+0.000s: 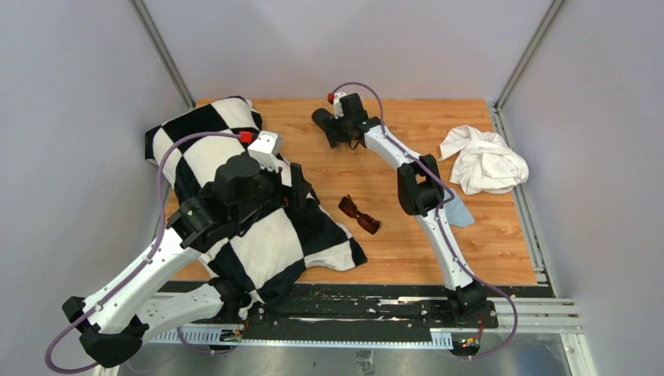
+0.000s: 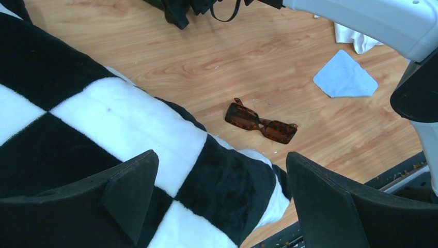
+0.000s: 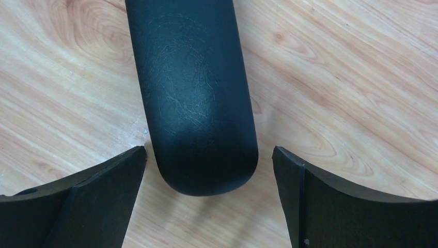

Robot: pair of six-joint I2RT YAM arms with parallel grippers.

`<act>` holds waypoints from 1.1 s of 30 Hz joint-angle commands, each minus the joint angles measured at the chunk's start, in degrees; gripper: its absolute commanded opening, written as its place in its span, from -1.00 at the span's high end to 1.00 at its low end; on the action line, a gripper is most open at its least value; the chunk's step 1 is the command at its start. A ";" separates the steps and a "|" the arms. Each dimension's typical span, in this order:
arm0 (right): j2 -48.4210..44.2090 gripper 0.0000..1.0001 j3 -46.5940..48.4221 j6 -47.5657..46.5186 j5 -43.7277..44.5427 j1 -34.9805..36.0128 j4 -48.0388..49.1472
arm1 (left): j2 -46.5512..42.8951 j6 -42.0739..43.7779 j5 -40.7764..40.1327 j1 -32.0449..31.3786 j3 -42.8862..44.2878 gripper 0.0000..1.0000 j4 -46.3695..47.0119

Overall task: Organize the sunglasses
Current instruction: Pick up the sunglasses case from the center of the board, then place the sunglasses case at the center of the board.

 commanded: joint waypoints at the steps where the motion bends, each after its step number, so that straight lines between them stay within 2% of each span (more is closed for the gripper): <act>1: 2.93 -0.98 3.70 -0.80 -1.68 0.17 1.06 | 0.19 0.88 -1.29 0.26 1.47 -0.99 -0.49; 7: 2.69 -0.73 3.61 -0.25 -2.63 0.14 2.72 | 0.45 0.23 -1.22 0.26 1.38 -0.99 -0.37; 11: -1.81 -0.43 -2.44 -0.45 -0.86 0.08 4.27 | 0.59 -0.20 -0.69 0.26 1.10 -0.99 0.18; 19: -25.18 -0.30 -35.60 1.81 4.10 0.06 15.85 | 2.81 -2.77 2.13 0.35 0.14 -0.99 3.51; 23: -36.79 -0.26 -48.86 6.23 10.31 -0.02 13.03 | 6.39 -4.39 3.13 0.44 1.43 -0.99 4.25; 26: -45.58 -0.28 -62.20 9.94 14.34 0.03 11.99 | 12.21 -6.06 2.10 0.67 3.88 -0.99 2.30; 29: -53.89 -0.28 -73.16 13.65 18.06 0.01 11.29 | 19.82 -7.57 5.08 0.79 8.06 -0.99 -1.07; 33: -63.88 -0.28 -83.25 18.24 18.05 0.09 10.92 | 25.51 -9.88 10.00 0.77 8.67 -0.99 2.25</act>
